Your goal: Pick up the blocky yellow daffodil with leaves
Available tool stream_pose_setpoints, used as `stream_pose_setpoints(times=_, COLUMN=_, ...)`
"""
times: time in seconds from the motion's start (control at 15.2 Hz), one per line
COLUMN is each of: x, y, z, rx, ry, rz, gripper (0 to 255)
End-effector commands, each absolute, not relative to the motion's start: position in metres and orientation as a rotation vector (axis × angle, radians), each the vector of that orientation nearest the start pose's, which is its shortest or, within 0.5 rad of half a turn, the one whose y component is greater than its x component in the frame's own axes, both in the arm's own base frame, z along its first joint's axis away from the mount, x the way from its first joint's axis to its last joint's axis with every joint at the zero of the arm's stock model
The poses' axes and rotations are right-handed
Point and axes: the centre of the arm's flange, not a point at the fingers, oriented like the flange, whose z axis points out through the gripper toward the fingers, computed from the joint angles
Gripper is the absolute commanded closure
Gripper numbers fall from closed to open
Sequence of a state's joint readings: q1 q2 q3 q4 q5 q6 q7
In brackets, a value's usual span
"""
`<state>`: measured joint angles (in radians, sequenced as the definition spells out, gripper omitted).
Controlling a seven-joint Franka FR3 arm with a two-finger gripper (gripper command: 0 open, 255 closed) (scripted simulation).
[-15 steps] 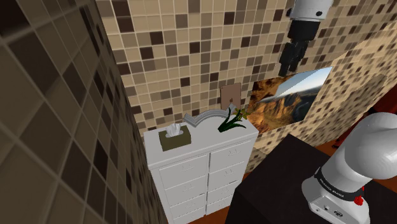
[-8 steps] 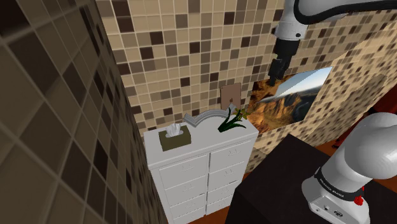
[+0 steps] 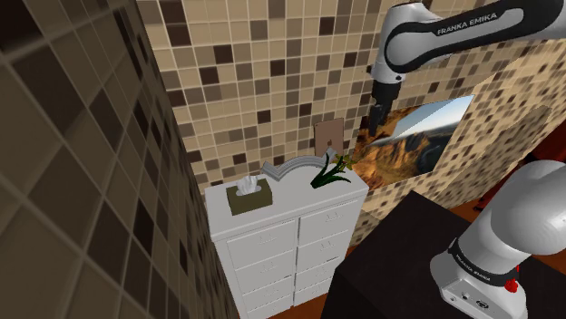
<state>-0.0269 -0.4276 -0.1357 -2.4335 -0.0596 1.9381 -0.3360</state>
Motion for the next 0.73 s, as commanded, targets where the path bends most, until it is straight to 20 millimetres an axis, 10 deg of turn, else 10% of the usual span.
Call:
stream_pose_setpoints(times=0.0, x=0.418, y=-0.080, z=0.432, rx=-3.115, ry=-0.368, rz=0.111, gripper=0)
stream_pose_setpoints(times=0.66, x=0.492, y=-0.119, z=0.334, rx=-3.155, ry=-0.557, rz=0.142, gripper=0)
